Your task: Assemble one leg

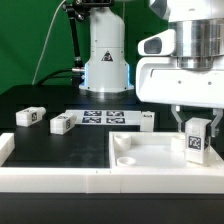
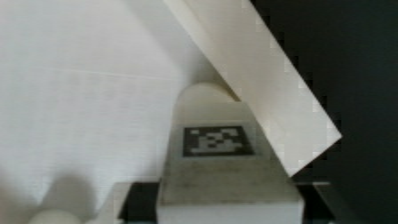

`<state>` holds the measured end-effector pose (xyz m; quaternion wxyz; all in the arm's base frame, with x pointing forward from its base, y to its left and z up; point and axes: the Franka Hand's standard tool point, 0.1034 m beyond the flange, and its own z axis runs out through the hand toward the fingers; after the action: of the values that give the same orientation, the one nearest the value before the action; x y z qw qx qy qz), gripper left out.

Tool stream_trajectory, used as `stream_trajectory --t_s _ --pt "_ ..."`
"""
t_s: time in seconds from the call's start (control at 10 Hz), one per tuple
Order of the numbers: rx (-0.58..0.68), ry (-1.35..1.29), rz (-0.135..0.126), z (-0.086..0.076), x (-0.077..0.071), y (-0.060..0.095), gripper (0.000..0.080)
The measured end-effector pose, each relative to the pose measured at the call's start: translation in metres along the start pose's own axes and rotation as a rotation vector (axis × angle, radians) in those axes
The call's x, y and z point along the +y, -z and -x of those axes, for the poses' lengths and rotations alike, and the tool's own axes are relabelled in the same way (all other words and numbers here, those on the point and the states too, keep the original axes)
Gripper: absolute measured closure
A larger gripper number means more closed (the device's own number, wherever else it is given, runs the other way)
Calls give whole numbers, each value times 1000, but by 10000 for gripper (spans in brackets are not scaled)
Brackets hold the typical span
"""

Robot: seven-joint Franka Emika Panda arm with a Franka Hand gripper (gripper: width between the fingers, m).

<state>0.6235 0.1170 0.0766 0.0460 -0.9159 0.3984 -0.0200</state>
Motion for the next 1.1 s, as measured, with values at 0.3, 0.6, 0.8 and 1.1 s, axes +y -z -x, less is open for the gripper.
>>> stream_trajectory --t_s 0.3,0.6,0.8,1.1 --pt "6 -384 1 4 -1 -1 505" --pt "8 -634 0 8 -4 -1 505" --pt "9 -797 -1 9 -4 -1 505" --pt "-5 -890 -6 10 -5 -2 428"
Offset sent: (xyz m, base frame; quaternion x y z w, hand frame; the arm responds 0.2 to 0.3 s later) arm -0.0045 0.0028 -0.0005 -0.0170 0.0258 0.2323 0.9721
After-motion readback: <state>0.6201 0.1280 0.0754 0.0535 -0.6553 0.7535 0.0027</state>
